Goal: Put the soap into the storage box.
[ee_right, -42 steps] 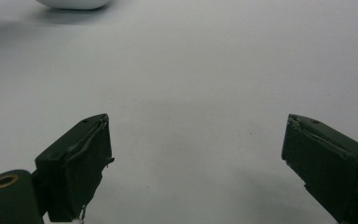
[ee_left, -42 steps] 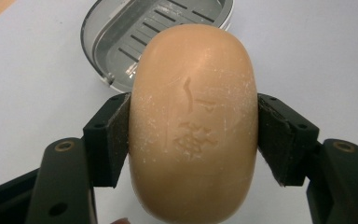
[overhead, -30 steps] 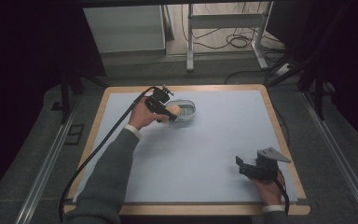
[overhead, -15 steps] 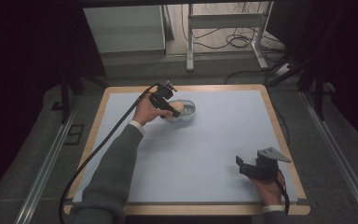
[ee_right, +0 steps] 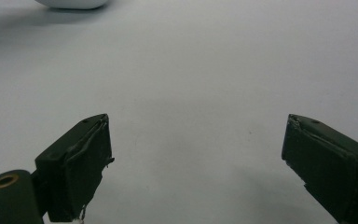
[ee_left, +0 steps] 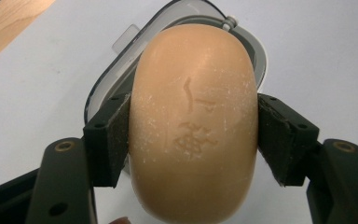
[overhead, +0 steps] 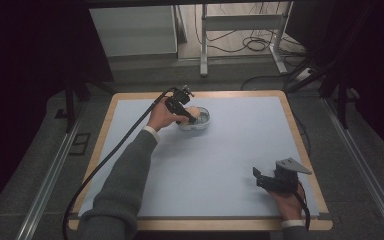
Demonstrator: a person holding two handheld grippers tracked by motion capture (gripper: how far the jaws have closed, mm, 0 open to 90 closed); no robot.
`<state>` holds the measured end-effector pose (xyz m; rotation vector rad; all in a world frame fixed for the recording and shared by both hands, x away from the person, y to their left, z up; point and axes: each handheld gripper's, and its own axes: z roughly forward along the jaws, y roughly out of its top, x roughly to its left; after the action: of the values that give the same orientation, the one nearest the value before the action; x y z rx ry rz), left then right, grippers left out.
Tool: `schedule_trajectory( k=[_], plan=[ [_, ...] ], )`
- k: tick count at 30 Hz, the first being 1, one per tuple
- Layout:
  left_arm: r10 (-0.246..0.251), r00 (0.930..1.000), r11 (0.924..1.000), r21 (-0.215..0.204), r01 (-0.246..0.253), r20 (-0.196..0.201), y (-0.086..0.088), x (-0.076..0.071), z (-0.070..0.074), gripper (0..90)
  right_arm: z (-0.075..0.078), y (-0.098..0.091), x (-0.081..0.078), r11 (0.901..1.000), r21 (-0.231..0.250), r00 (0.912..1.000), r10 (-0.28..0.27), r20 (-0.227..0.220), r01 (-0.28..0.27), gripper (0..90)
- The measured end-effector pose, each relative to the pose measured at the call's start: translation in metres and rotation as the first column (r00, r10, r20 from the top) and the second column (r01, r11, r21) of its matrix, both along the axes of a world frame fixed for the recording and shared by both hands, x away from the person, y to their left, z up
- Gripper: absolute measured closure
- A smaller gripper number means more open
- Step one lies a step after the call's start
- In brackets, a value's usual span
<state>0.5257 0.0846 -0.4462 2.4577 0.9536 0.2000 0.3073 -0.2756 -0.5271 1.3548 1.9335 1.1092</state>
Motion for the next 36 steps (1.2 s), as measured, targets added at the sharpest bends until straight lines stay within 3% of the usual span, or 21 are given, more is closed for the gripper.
schedule_trajectory(
  k=[14, 20, 23, 28, 36],
  plan=[
    [-0.003, 0.9998, 0.9999, 0.016, 0.003, -0.02, -0.012, 0.017, -0.011, 32.4, 0.0, 0.0, 0.0, 1.0, 0.006, 1.0, 0.0, 0.001, 0.0, 8.4],
    [-0.002, 1.0, 1.0, 0.003, 0.002, -0.008, -0.012, 0.016, -0.01, 32.2, 0.0, 0.0, 0.0, 1.0, 0.001, 1.0, 0.001, 0.001, -0.001, 8.4],
    [0.001, 1.0, 0.9998, 0.017, 0.0, -0.01, -0.013, 0.016, -0.012, 32.0, 0.0, 0.0, 0.0, 1.0, 0.0, 1.0, 0.001, 0.001, -0.001, 8.4],
    [0.007, 1.0, 0.9984, -0.056, -0.007, 0.005, -0.012, 0.013, -0.006, 30.9, 0.0, 0.0, 0.0, 1.0, 0.001, 1.0, 0.001, 0.001, -0.001, 8.4],
    [-0.004, 0.9995, 0.9979, -0.064, 0.006, 0.03, -0.011, 0.002, 0.006, 27.5, 0.0, 0.001, 0.0, 1.0, -0.001, 1.0, 0.0, 0.001, 0.0, 8.4]
  ],
)
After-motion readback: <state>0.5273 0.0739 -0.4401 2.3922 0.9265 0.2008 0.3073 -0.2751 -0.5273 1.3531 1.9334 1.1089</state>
